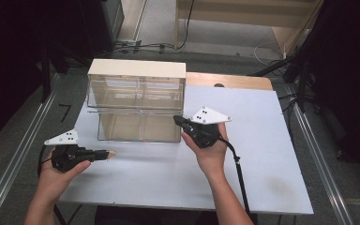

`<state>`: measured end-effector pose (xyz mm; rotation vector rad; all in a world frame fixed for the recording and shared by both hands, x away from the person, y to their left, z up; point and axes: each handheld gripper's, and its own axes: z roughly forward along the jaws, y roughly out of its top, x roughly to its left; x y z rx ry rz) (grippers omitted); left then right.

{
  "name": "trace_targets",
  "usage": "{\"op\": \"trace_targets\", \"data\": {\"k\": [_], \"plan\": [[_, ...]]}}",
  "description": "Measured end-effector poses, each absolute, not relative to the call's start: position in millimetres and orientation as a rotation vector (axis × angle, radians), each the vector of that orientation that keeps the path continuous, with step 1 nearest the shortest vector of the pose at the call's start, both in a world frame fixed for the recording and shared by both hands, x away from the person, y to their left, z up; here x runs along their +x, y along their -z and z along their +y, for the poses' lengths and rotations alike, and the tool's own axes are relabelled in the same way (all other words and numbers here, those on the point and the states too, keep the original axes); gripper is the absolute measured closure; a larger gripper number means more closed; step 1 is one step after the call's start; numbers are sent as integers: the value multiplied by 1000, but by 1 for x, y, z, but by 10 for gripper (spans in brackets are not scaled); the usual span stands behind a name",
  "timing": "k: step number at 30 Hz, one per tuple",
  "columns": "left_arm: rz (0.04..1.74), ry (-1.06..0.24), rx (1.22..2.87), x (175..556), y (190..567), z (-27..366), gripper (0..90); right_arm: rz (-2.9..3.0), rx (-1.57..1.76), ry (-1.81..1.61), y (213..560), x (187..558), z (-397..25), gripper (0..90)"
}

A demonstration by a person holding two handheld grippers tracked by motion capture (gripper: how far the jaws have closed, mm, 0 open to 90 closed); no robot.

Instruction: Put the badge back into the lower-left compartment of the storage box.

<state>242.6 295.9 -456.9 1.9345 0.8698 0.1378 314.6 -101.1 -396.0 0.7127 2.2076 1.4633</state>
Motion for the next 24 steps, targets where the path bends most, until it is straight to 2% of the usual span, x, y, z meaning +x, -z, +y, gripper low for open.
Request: {"op": "trace_targets", "data": {"k": [24], "plan": [[887, -270, 1815, 244, 443, 297, 894, 2205, 709, -1469, 397, 315, -101, 878]]}}
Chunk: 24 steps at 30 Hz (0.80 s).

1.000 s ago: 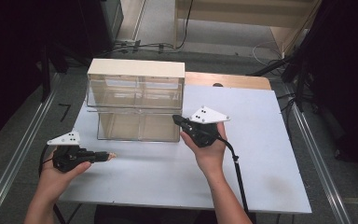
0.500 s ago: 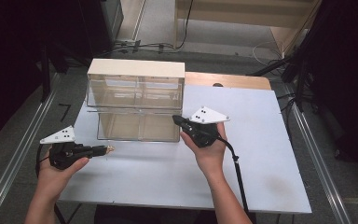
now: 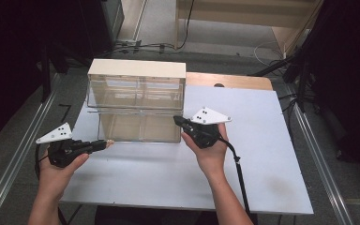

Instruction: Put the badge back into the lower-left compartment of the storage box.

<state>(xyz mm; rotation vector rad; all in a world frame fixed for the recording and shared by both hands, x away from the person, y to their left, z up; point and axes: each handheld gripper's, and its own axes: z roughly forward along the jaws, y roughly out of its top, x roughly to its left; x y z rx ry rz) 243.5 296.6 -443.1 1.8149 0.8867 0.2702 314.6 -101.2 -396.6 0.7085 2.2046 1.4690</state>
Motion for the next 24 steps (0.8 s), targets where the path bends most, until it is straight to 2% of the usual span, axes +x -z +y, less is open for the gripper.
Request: {"op": "trace_targets", "data": {"k": [24], "plan": [[888, -368, 1726, 253, 439, 285, 894, 2212, 707, -1468, 397, 315, -102, 878]]}}
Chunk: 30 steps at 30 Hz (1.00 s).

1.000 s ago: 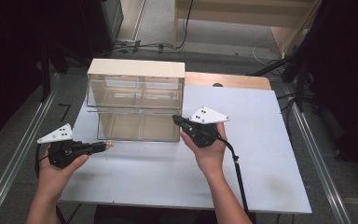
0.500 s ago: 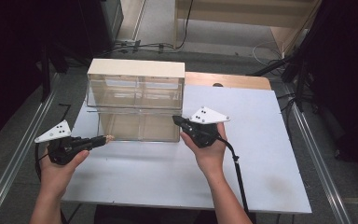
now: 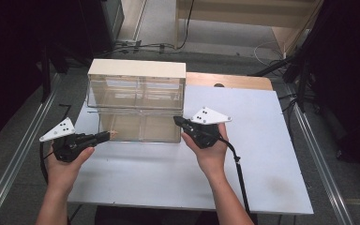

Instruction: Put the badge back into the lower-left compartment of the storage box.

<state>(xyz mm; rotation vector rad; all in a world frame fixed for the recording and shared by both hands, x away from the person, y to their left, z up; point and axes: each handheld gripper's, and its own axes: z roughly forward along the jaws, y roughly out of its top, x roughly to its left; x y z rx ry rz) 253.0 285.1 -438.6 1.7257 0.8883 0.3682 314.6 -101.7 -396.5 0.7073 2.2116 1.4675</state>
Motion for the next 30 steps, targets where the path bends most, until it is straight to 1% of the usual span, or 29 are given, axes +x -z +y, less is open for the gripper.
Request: {"op": "trace_targets", "data": {"k": [10, 30], "plan": [[902, -388, 1709, 259, 442, 284, 894, 2212, 710, -1468, 397, 315, -102, 878], [956, -442, 1724, 267, 451, 281, 893, 2210, 717, -1470, 398, 315, -103, 878]]}}
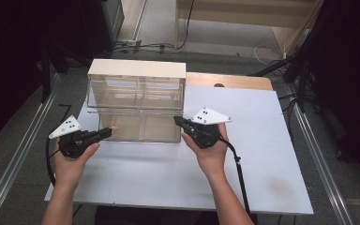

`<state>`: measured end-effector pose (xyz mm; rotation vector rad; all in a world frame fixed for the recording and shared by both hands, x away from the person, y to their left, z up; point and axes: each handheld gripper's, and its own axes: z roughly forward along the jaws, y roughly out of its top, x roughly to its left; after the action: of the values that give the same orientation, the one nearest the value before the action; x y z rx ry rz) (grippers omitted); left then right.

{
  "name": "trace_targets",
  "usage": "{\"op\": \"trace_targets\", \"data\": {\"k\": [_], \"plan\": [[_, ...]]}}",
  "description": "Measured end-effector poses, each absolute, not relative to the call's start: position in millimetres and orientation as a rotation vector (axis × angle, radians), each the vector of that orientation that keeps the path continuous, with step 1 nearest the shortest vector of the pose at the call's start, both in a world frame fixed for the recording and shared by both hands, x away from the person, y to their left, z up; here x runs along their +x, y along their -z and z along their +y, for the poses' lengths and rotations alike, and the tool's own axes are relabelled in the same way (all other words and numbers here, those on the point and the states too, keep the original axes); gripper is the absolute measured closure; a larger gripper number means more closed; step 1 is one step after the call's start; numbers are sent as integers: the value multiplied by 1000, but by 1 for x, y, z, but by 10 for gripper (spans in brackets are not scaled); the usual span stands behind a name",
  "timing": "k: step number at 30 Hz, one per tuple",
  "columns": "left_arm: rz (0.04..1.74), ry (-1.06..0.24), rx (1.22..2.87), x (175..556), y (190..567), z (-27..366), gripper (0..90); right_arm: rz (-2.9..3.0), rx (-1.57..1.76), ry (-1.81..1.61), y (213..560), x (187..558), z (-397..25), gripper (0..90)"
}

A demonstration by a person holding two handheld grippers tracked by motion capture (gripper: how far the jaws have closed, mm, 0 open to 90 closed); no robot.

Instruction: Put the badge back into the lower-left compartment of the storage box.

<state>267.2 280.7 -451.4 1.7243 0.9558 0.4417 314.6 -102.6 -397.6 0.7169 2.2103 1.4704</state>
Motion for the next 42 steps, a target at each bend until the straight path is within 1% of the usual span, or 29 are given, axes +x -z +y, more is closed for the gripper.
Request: {"op": "trace_targets", "data": {"k": [26, 42], "plan": [[1010, -483, 1765, 273, 460, 275, 893, 2209, 718, -1470, 398, 314, -102, 878], [1030, -481, 1801, 276, 464, 272, 892, 2208, 719, -1470, 398, 314, -102, 878]]}}
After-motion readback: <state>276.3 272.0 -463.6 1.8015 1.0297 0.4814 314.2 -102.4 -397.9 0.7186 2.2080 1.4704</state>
